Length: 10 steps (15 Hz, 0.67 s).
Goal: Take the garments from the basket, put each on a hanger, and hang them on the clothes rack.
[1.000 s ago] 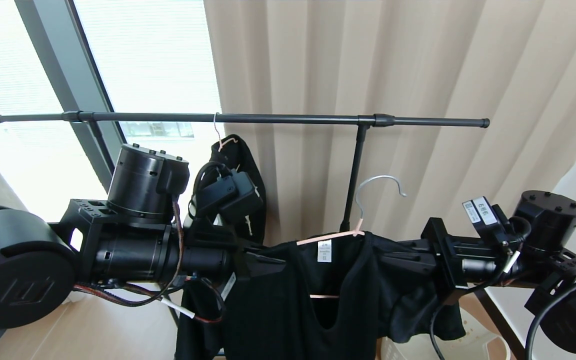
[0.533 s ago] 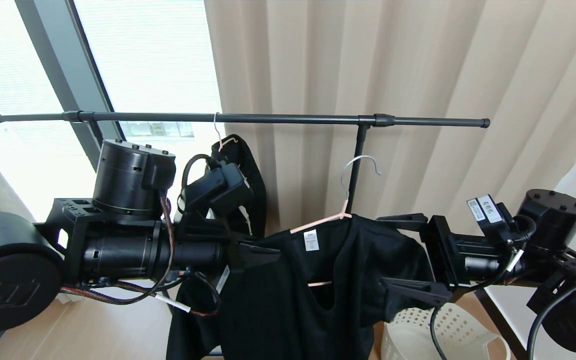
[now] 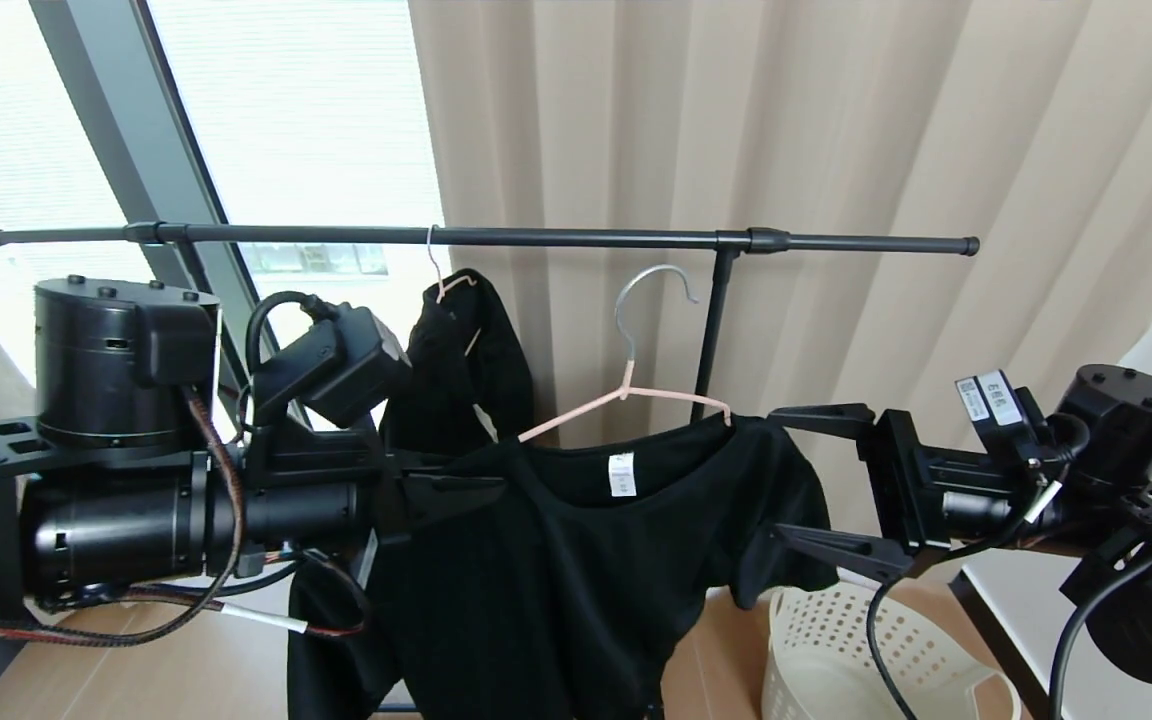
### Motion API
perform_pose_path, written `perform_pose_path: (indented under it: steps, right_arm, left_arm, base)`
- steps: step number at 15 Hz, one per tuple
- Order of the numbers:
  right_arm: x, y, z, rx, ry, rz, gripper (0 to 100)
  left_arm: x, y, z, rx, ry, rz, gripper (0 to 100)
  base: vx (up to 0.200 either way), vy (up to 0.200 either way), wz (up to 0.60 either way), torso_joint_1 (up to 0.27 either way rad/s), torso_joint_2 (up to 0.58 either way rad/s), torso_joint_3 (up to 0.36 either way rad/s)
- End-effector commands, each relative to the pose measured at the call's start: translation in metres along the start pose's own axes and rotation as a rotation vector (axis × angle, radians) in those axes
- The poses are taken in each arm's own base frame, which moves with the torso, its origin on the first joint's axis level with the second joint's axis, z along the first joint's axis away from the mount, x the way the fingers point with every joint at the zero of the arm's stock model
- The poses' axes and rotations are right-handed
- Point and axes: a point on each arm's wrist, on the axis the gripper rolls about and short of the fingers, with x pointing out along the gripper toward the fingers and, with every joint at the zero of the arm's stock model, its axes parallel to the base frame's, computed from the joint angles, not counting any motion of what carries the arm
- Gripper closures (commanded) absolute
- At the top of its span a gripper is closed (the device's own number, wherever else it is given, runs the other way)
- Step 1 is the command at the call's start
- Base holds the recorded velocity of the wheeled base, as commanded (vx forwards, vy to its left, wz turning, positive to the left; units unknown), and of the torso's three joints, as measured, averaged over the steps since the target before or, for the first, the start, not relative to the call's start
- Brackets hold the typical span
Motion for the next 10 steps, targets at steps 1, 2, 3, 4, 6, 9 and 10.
perform_pose_path:
  steps: [1,2,3,4,6,9,10]
  right_arm:
    - [-0.005,-0.006,-0.001,-0.003,0.003,-0.025,0]
    - [-0.007,-0.010,-0.002,-0.005,0.003,-0.035,0]
    - [-0.008,-0.013,-0.005,0.004,0.007,-0.044,0]
    - [-0.009,-0.016,-0.007,0.005,0.008,-0.050,0]
    - [-0.012,-0.023,-0.010,0.010,0.012,-0.070,0]
    - [-0.012,-0.031,-0.017,0.052,0.014,-0.079,0]
    - [-0.014,-0.035,-0.020,0.063,0.017,-0.091,0]
  left_arm:
    - [-0.021,-0.006,0.002,0.014,-0.034,0.030,100]
    - [-0.027,-0.007,0.002,0.019,-0.046,0.042,100]
    - [-0.030,-0.008,0.002,0.024,-0.057,0.050,100]
    - [-0.035,-0.009,0.001,0.030,-0.070,0.061,100]
    - [-0.042,-0.013,-0.002,0.036,-0.085,0.073,100]
    - [-0.051,-0.017,-0.003,0.044,-0.102,0.085,100]
    - [-0.055,-0.019,-0.002,0.049,-0.111,0.088,100]
  base:
    - [0.000,0.000,0.00,0.000,0.00,0.000]
    - [0.000,0.000,0.00,0.000,0.00,0.000]
    - [0.000,0.000,0.00,0.000,0.00,0.000]
    - [0.000,0.000,0.00,0.000,0.00,0.000]
    - [0.000,0.000,0.00,0.000,0.00,0.000]
    - [0.000,0.000,0.00,0.000,0.00,0.000]
    - [0.000,0.000,0.00,0.000,0.00,0.000]
